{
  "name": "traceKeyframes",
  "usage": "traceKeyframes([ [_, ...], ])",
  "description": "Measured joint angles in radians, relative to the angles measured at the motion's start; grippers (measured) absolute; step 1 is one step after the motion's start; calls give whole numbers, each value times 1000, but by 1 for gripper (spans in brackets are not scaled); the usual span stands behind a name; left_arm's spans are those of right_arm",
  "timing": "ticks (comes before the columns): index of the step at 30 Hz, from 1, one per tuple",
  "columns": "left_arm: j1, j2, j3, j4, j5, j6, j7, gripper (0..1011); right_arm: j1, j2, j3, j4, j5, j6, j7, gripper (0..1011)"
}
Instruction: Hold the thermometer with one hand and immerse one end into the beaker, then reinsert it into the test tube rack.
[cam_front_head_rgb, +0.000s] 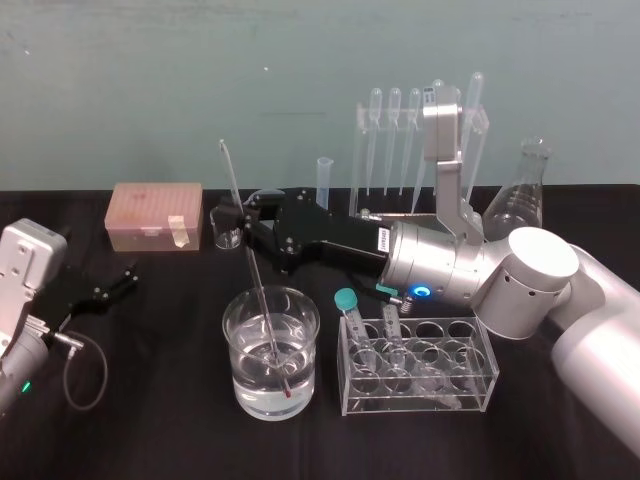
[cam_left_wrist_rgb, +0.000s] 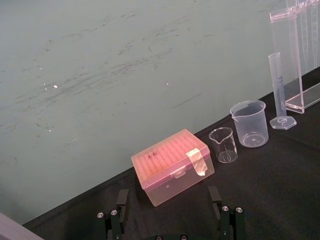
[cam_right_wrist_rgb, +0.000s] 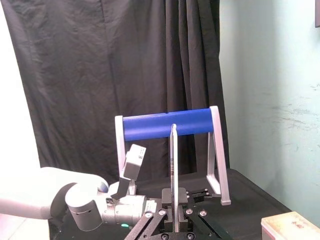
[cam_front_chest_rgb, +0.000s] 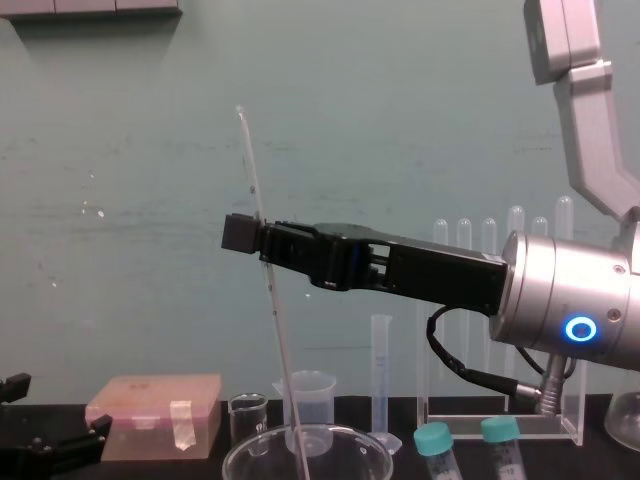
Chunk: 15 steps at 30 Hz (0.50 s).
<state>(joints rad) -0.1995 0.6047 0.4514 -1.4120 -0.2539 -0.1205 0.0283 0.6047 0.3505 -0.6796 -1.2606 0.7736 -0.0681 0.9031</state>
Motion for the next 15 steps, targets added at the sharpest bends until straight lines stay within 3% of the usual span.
traceKeyframes([
  [15, 0, 0, 0, 0, 0, 0, 0, 1008, 1, 1, -1, -1, -2, -1, 0, 58],
])
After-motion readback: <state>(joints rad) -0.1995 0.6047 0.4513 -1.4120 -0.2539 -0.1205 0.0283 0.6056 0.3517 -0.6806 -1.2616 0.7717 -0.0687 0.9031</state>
